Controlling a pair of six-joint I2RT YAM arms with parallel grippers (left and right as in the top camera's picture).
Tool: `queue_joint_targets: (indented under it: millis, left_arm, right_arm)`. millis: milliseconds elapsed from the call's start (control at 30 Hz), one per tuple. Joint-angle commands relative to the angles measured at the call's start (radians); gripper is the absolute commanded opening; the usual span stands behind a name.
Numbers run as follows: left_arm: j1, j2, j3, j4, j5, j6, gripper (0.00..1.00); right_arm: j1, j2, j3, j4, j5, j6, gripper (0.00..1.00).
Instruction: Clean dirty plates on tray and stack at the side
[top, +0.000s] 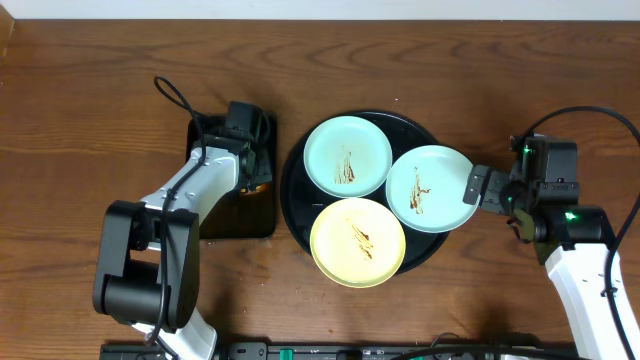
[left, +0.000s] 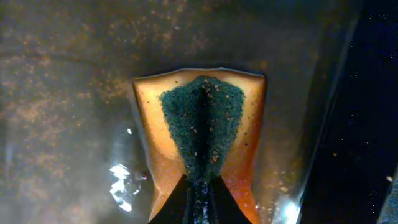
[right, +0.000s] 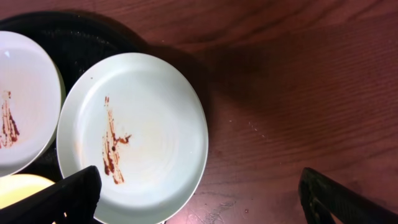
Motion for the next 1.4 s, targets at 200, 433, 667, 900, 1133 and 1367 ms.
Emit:
queue_joint_targets:
  millis: [200,433,667,900,1133,1367]
  left_arm:
    - [0.014,-0.117,-0.008,-0.065,-0.009,0.002,0.07]
    - [0.06,-0.181,-0.008,-0.137,0.008,0.007,0.07]
    - [0.08,-0.195,-0.008,-0.134,0.161,0.119,0.07]
    - [0.08,-0.195,-0.008,-0.13,0.161,0.119,0.07]
    - [0.08,-0.195,-0.008,-0.13,0.161,0.119,0.08]
    - [0.08,-0.195,-0.008,-0.13,0.161,0.119,0.07]
  right_arm:
    - [0.005,0.007,0.019,-0.002,0.054,0.013,0.93]
    - [-0.056,0.079,0.019,0.034,-0.018,-0.018,0.86]
    - [-0.078,0.235,0.019,0.05,-0.148,-0.056,0.62]
    - [-0.078,0.393,0.019,0.119,-0.18,-0.055,0.36]
    - [-0.078,0.439,0.019,0.15,-0.18,-0.055,0.32]
    - [-0.077,0.439,0.018,0.146,-0.18,-0.055,0.13]
